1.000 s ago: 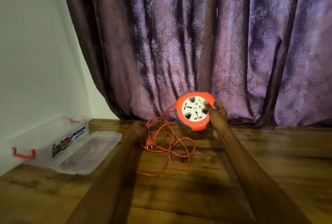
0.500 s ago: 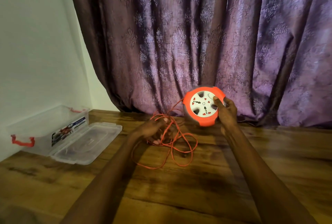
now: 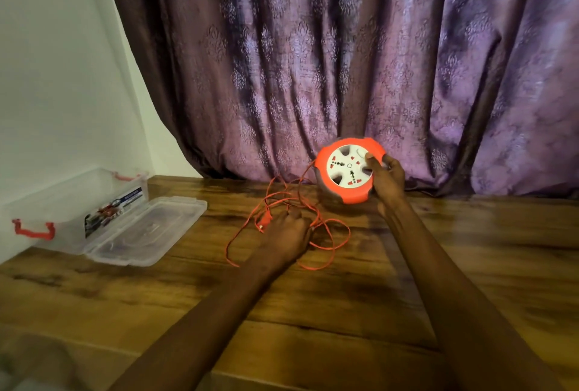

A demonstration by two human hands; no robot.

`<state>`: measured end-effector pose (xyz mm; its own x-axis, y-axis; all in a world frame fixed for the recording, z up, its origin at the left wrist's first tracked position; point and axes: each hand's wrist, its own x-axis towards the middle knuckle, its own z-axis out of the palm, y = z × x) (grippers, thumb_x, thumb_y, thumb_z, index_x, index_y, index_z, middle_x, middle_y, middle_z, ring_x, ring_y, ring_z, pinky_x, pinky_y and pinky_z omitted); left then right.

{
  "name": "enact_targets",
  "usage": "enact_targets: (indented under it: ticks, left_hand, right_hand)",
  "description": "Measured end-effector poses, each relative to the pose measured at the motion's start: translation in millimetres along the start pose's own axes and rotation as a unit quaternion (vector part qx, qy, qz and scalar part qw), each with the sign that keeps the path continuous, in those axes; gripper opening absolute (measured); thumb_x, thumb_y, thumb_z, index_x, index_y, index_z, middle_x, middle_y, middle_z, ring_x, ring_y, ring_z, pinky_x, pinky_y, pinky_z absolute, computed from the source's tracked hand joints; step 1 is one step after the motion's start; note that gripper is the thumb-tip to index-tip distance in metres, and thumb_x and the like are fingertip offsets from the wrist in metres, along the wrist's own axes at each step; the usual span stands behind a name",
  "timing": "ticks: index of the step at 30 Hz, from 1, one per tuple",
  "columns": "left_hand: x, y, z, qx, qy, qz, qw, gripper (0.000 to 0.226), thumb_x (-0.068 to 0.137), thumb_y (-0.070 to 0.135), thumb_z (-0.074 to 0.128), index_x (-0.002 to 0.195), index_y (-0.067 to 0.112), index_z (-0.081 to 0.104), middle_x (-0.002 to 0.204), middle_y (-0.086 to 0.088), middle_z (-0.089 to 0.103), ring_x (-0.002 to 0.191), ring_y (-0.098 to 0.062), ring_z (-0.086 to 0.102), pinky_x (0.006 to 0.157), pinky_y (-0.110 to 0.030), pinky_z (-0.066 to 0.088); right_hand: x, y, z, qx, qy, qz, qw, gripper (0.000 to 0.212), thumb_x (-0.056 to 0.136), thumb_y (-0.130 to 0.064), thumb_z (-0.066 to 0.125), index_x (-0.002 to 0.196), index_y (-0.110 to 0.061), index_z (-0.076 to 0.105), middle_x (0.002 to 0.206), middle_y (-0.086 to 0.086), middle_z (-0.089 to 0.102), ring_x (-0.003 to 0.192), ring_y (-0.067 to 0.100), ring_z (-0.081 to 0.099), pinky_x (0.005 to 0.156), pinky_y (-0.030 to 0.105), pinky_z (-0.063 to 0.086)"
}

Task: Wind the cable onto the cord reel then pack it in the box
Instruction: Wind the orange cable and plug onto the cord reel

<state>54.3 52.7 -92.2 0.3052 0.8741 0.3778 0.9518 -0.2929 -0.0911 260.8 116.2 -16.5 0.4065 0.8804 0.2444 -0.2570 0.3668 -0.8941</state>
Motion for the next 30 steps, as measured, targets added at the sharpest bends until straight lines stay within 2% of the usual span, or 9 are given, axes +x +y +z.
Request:
enact_targets:
  ticks: [3, 6, 9, 11, 13, 16, 19, 26, 30]
  left_hand:
    - [6.4, 21.5, -2.3, -0.054, -0.005, 0.012, 0.998, 0.040, 0.101, 0.041, 0.043, 0.120, 0.015, 0.065, 0.125, -0.014, 0.062, 0.116, -0.034, 0.057, 0.097, -0.039, 0.046]
    - [11.6, 32.2, -8.4, -0.190, -0.018, 0.015, 0.981, 0.045, 0.098, 0.051, 0.044, 0.092, 0.014, 0.069, 0.097, -0.012, 0.071, 0.095, -0.030, 0.065, 0.078, -0.037, 0.051]
    - [24.9, 10.7, -17.9, -0.278, 0.054, -0.057, 0.957, 0.035, 0.097, 0.036, 0.051, 0.084, 0.010, 0.071, 0.089, -0.018, 0.073, 0.084, -0.033, 0.068, 0.065, -0.032, 0.043]
    - [38.6, -17.7, -21.4, -0.263, 0.104, -0.120, 0.952, 0.024, 0.094, 0.022, 0.055, 0.095, 0.007, 0.073, 0.101, -0.023, 0.072, 0.093, -0.037, 0.068, 0.075, -0.037, 0.048]
    - [49.7, -42.7, -21.6, -0.233, 0.071, -0.139, 0.960, 0.023, 0.091, 0.018, 0.057, 0.108, 0.007, 0.067, 0.108, -0.022, 0.071, 0.101, -0.037, 0.066, 0.083, -0.039, 0.049]
    - [63.3, -57.6, -18.7, -0.136, -0.042, -0.075, 0.987, 0.037, 0.089, 0.029, 0.060, 0.123, 0.016, 0.056, 0.119, -0.018, 0.067, 0.110, -0.038, 0.062, 0.089, -0.039, 0.052]
    - [74.4, -52.1, -20.6, -0.092, -0.082, -0.005, 0.992, 0.046, 0.092, 0.034, 0.058, 0.137, 0.028, 0.053, 0.134, -0.013, 0.061, 0.120, -0.034, 0.058, 0.099, -0.039, 0.049]
    - [85.5, -43.5, -15.7, -0.040, -0.117, 0.021, 0.992, 0.028, 0.088, 0.031, 0.066, 0.114, 0.023, 0.072, 0.115, -0.007, 0.072, 0.111, -0.028, 0.064, 0.092, -0.033, 0.051]
    - [88.0, -49.2, -11.3, -0.122, -0.136, -0.014, 0.983, 0.017, 0.092, 0.019, 0.062, 0.100, 0.009, 0.073, 0.100, -0.013, 0.075, 0.092, -0.028, 0.071, 0.076, -0.032, 0.055]
  right_hand:
    - [-0.9, -5.9, 0.4, 0.001, -0.005, -0.006, 1.000, 0.032, 0.091, -0.011, 0.070, 0.118, -0.009, 0.053, 0.107, 0.008, 0.060, 0.062, 0.004, 0.064, 0.056, 0.017, 0.052]
    - [-4.1, -13.2, 0.2, 0.001, -0.017, -0.013, 1.000, 0.035, 0.090, -0.009, 0.071, 0.121, -0.008, 0.055, 0.102, 0.005, 0.061, 0.060, 0.002, 0.063, 0.053, 0.016, 0.052]
    - [-6.8, -21.3, -4.8, 0.005, -0.016, -0.016, 1.000, 0.032, 0.089, -0.007, 0.071, 0.116, -0.011, 0.053, 0.090, -0.005, 0.059, 0.051, -0.003, 0.062, 0.048, 0.015, 0.048]
    - [-7.7, -25.1, -11.2, 0.001, -0.005, -0.012, 1.000, 0.033, 0.089, -0.006, 0.071, 0.118, -0.009, 0.055, 0.089, -0.005, 0.058, 0.048, -0.005, 0.061, 0.044, 0.014, 0.045]
    - [-7.2, -26.5, -17.4, -0.007, 0.003, -0.004, 1.000, 0.038, 0.089, -0.007, 0.071, 0.124, -0.003, 0.057, 0.097, 0.003, 0.061, 0.048, -0.004, 0.060, 0.043, 0.016, 0.044]
    - [-5.6, -25.9, -23.7, -0.007, 0.005, 0.001, 1.000, 0.043, 0.089, -0.009, 0.071, 0.128, -0.001, 0.057, 0.106, 0.010, 0.062, 0.051, -0.001, 0.062, 0.045, 0.019, 0.045]
    - [-3.9, -25.2, -27.5, -0.005, 0.011, 0.002, 1.000, 0.039, 0.088, -0.009, 0.072, 0.124, -0.004, 0.058, 0.105, 0.012, 0.062, 0.050, -0.001, 0.062, 0.045, 0.018, 0.046]
    - [-3.1, -22.6, -37.3, -0.030, 0.023, 0.019, 0.999, 0.040, 0.086, -0.012, 0.073, 0.122, 0.004, 0.061, 0.070, 0.006, 0.062, 0.053, 0.008, 0.056, 0.055, 0.026, 0.047]
    - [-3.9, -22.3, -39.6, -0.021, 0.028, 0.018, 0.999, 0.022, 0.087, -0.012, 0.071, 0.105, 0.001, 0.068, 0.071, 0.009, 0.061, 0.063, 0.018, 0.054, 0.058, 0.028, 0.047]
